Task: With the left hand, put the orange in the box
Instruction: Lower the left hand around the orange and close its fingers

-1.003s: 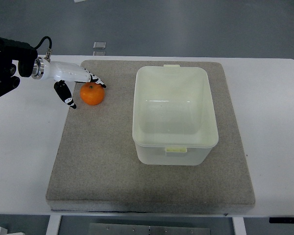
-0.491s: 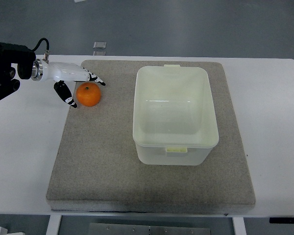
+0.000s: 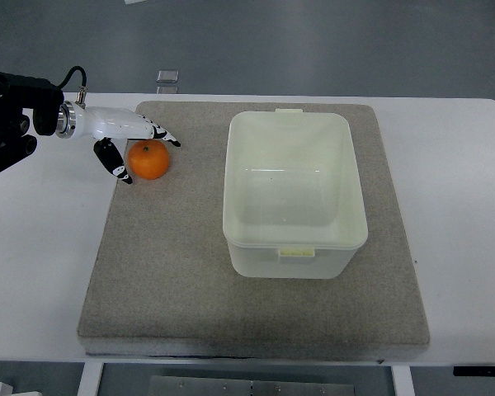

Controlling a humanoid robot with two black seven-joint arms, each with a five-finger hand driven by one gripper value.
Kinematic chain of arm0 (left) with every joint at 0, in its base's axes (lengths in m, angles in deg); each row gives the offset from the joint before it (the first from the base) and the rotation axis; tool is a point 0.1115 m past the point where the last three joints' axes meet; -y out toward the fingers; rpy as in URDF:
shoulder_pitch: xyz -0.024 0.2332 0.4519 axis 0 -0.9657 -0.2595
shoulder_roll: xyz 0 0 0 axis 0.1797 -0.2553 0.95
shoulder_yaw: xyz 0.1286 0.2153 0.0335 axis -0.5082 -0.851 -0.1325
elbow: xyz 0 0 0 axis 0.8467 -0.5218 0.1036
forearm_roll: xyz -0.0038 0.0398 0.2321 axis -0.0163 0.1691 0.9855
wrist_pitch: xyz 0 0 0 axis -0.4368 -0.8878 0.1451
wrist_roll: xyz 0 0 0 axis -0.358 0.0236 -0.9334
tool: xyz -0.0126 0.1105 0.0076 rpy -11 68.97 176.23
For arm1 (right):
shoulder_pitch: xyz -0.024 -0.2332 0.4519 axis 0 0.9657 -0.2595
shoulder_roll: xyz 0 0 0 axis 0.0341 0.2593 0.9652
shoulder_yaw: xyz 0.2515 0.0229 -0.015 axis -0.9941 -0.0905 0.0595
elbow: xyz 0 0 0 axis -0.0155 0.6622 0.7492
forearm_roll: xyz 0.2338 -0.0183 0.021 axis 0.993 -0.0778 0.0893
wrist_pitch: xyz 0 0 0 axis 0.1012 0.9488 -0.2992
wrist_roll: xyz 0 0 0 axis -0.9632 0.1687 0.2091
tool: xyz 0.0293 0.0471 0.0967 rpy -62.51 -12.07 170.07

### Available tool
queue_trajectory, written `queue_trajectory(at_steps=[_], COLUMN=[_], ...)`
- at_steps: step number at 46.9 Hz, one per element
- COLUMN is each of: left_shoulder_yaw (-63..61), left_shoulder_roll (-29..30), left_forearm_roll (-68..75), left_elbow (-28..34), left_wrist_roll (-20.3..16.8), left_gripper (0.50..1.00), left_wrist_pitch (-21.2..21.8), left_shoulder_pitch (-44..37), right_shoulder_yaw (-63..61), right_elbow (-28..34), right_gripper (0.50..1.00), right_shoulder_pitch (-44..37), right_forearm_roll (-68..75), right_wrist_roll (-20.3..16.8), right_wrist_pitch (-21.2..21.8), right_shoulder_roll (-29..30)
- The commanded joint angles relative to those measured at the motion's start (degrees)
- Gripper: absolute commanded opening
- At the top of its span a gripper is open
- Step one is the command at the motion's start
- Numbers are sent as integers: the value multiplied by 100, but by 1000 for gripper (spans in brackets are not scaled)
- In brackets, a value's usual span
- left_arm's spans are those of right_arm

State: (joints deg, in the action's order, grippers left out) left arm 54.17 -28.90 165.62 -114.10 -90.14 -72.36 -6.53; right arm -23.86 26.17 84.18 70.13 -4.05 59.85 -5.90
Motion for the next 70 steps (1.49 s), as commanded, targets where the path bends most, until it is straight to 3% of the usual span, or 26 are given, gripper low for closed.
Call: queue_trajectory(at_steps=[1, 6, 10, 17, 19, 23, 27, 30, 70], left_shoulder_yaw=[-9, -18, -18, -18, -18, -27, -27, -35, 44], left_shoulder_roll=[-12, -12, -12, -12, -12, -12, -12, -12, -302], left_forearm_roll=[15, 15, 7, 7, 7, 7, 7, 24, -55], left_elbow=[-1, -1, 8, 8, 8, 8, 25, 25, 403], left_wrist_roll=[0, 0, 0, 0, 0, 0, 0, 0, 0], left_gripper=[981, 934, 829, 814, 789, 665, 589, 500, 500], left_wrist_pitch=[0, 0, -35, -53, -53, -62, -71, -88, -53], left_shoulder_pitch=[0, 0, 0, 0, 0, -17, -61, -70, -53], right_shoulder_yaw=[0, 0, 0, 0, 0, 0, 0, 0, 0], right_elbow=[0, 0, 0, 0, 0, 0, 0, 0, 0], right_gripper=[944, 944, 944, 944, 944, 944, 944, 944, 944], right_shoulder_pitch=[0, 0, 0, 0, 0, 0, 0, 0, 0], right_forearm_roll=[0, 0, 0, 0, 0, 0, 0, 0, 0], right_wrist_roll=[0, 0, 0, 0, 0, 0, 0, 0, 0], right_wrist_pitch=[0, 0, 0, 0, 0, 0, 0, 0, 0], right_shoulder_roll=[0, 0, 0, 0, 0, 0, 0, 0, 0])
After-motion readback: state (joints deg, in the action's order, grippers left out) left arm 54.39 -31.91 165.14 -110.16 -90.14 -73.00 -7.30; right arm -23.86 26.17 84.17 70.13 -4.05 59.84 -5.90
